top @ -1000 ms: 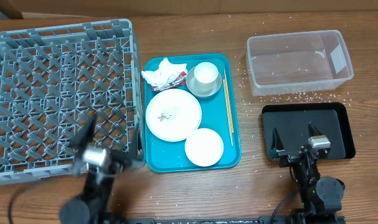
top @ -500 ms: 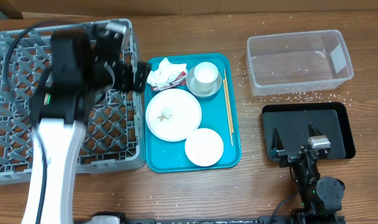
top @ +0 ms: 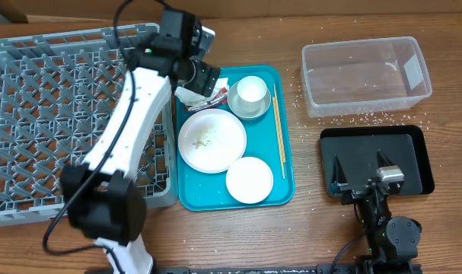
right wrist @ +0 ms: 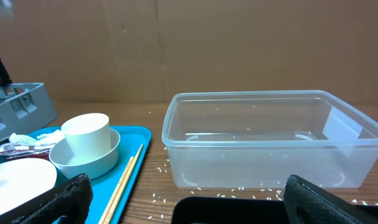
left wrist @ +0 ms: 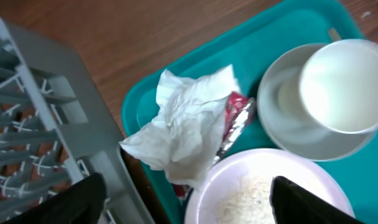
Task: Sort waste into correct bins and load items into the dishwasher
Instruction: 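Reach the left gripper over the tray to the tissue and wrapper, then grasp the tissue and red wrapper with the left gripper, lift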
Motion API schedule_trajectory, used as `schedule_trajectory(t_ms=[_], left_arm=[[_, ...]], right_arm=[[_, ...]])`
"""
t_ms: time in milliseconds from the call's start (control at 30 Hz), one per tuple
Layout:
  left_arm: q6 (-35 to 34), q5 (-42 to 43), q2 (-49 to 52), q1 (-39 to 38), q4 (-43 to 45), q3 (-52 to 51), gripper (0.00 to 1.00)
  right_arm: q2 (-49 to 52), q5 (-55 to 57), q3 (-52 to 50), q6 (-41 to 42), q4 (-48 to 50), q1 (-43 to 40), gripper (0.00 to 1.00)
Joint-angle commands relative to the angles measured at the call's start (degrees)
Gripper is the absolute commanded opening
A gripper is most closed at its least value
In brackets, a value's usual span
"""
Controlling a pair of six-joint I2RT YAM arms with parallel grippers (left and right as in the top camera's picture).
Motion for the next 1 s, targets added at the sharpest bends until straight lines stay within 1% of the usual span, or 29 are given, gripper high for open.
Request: schedule_trajectory(t_ms=[0,33,133,167,233,300,533,600,667,767,967], left_arm=[[5.75,-2.43,3.85,0.00,0.46,1.53,0.72],[7.30,-2.40,4.70,-0.02,0.24,1.51,0.69],[13.57,-1.40,7.32,-0.04,-2.03,1.51,0.68],[14.99,-0.72,8.02,-0.07,-2.86,1.51,0.68],[17.99,0.98,9.38,-0.07,-4.59,1.51,0.73],[18.60,1.14,10.88,-0.11,-5.66,1.51,0.76],[19.26,1.16,16.06,-0.11,-5.73,1.49,0.75],[19.23,1.05,16.55,-0.11,-4.92,1.49,0.69],[18.93,0.90,16.61,-0.11,-3.41,1.49,0.60],[18.05,0.92,16.59,-0.11,-2.21,1.49,0.57],[17.92,0.72,16.59,-0.11,-1.99,1.49,0.38]], right_arm=[[-0.57,0.72,-0.59,-0.04,0.39,-0.26,1.00],[-0.57,0.72,-0.59,-0.04,0.39,-0.26,1.00],[-0.57,0.72,-0.59,-0.04,0.39,-0.26,1.00],[-0.57,0.72,-0.59,-0.04,0.39,-0.26,1.00],[-0.57,0.72,-0.59,-0.04,0.39,-0.26,1.00],[-0.57,0.72,-0.59,-0.04,0.39,-0.26,1.00],[-0.57,0.72,-0.59,-0.04,0.37,-0.26,1.00],[-0.57,0.72,-0.59,-0.04,0.39,-0.26,1.00],[-0.57,0.72,-0.59,-0.04,0.39,-0.26,1.00],[-0.57,0.72,-0.59,-0.04,0.39,-0.26,1.00],[-0.57,0.72,-0.59,-0.04,0.39,-0.26,1.00]])
